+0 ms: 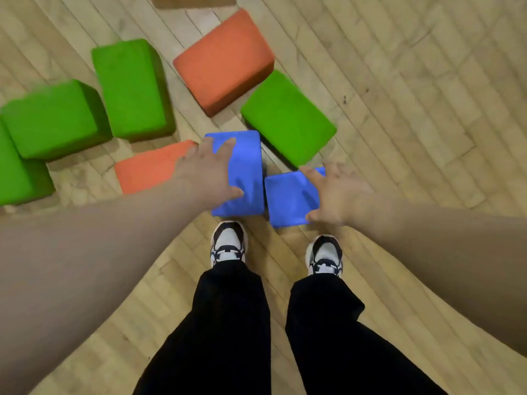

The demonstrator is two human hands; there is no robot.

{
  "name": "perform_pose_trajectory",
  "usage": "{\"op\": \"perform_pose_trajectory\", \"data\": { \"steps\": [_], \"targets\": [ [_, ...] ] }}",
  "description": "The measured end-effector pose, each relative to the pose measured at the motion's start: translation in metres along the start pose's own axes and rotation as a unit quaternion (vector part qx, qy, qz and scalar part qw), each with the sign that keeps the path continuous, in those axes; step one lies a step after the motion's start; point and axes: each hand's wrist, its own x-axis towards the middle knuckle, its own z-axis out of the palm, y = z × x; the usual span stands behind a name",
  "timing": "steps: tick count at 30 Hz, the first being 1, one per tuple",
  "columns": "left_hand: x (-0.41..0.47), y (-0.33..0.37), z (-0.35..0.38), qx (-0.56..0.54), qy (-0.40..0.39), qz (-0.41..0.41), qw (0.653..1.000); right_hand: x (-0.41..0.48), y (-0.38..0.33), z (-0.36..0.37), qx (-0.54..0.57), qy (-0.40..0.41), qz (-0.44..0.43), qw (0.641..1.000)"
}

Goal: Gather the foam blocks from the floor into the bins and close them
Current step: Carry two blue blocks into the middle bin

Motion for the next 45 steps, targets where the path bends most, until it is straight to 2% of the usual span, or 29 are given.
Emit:
{"op": "perform_pose_trajectory", "data": {
  "steps": [3,5,9,14,21,23,25,27,30,33,36,42,45],
  "targets": [
    [0.080,-0.009,0.036,0.036,0.035,0.025,0.998,0.067,0.013,0.052,-0.059,-0.014,-0.016,0.998],
    [0.119,-0.017,0.053,0.061,0.048,0.039,0.996,0.095,0.019,0.078,-0.094,0.004,-0.030,0.995],
    [0.150,-0.036,0.073,0.066,0.003,0.030,0.997,0.116,0.030,0.089,-0.116,0.025,-0.069,0.990],
    [0.126,-0.040,0.065,0.016,0.007,0.031,0.999,0.093,0.030,0.093,-0.098,-0.006,-0.037,0.994],
    [0.118,-0.048,0.029,0.109,-0.053,0.126,0.985,0.074,0.040,0.092,-0.043,-0.038,-0.068,0.996],
    [0.108,-0.041,0.025,0.116,-0.062,0.114,0.985,0.069,0.043,0.085,0.024,-0.092,-0.070,0.993],
    [0.089,-0.028,0.024,0.074,-0.074,0.092,0.990,0.058,0.044,0.081,0.053,-0.114,-0.070,0.990],
    [0.059,-0.008,0.027,0.006,-0.090,0.059,0.994,0.036,0.041,0.079,0.052,-0.105,-0.049,0.992],
    [0.006,0.030,0.029,-0.025,-0.073,-0.012,0.997,-0.016,0.035,0.078,0.087,-0.057,0.061,0.993],
    [-0.054,0.076,0.013,-0.062,-0.063,-0.066,0.994,-0.087,0.039,0.063,0.212,-0.015,0.182,0.960],
    [-0.115,0.125,-0.023,-0.088,-0.051,-0.073,0.992,-0.172,0.045,0.039,0.359,0.030,0.248,0.899],
    [-0.223,0.200,-0.108,-0.091,-0.005,0.019,0.996,-0.338,0.043,0.000,0.453,0.131,0.350,0.810],
    [-0.271,0.226,-0.152,-0.082,-0.009,0.092,0.992,-0.417,0.028,-0.015,0.510,0.163,0.406,0.740]
  ]
}}
